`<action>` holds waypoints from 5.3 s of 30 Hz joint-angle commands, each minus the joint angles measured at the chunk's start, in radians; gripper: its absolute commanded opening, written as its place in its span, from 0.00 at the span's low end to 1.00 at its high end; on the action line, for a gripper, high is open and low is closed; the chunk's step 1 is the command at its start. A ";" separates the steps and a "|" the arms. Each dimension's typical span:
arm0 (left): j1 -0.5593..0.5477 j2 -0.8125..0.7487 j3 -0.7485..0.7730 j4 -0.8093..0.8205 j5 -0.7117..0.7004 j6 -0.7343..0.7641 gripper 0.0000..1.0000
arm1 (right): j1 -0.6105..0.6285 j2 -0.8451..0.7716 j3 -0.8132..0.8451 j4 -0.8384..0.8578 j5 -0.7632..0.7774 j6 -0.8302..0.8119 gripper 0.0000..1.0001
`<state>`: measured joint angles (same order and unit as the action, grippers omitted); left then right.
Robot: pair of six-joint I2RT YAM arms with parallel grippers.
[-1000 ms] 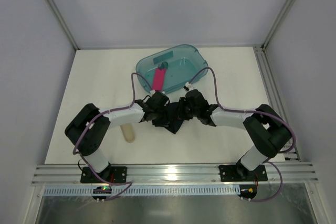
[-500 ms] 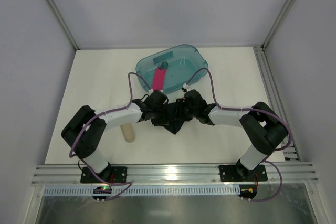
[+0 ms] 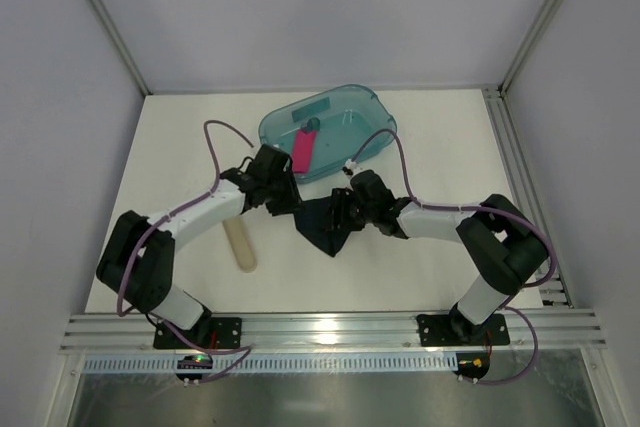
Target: Place the utensils on the paper napkin and roll it up
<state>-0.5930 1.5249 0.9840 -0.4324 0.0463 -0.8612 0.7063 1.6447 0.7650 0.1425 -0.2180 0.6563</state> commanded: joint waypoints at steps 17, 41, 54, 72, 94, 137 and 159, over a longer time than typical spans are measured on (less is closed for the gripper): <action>0.015 0.201 0.170 0.003 0.280 0.074 0.41 | 0.021 -0.036 -0.009 0.124 -0.060 -0.046 0.48; 0.015 0.294 0.136 0.098 0.389 0.039 0.47 | 0.028 -0.036 -0.013 0.117 -0.044 -0.052 0.49; 0.015 0.320 0.136 0.092 0.386 0.057 0.05 | 0.027 -0.100 -0.013 0.051 -0.020 -0.075 0.49; 0.018 0.282 0.059 0.187 0.343 0.133 0.00 | 0.021 -0.146 -0.013 -0.067 0.023 -0.142 0.18; 0.019 0.271 0.008 0.253 0.354 0.094 0.13 | 0.096 -0.011 0.049 -0.121 -0.087 -0.201 0.11; 0.018 0.231 -0.054 0.256 0.233 0.123 0.07 | 0.096 -0.036 0.060 -0.199 -0.078 -0.231 0.11; 0.016 0.198 -0.159 0.241 0.141 0.080 0.06 | 0.097 -0.079 -0.038 -0.172 -0.110 -0.218 0.12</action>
<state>-0.5758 1.7191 0.8616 -0.1032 0.2829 -0.7895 0.7975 1.5726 0.7383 -0.0753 -0.3302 0.4259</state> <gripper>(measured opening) 0.063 0.117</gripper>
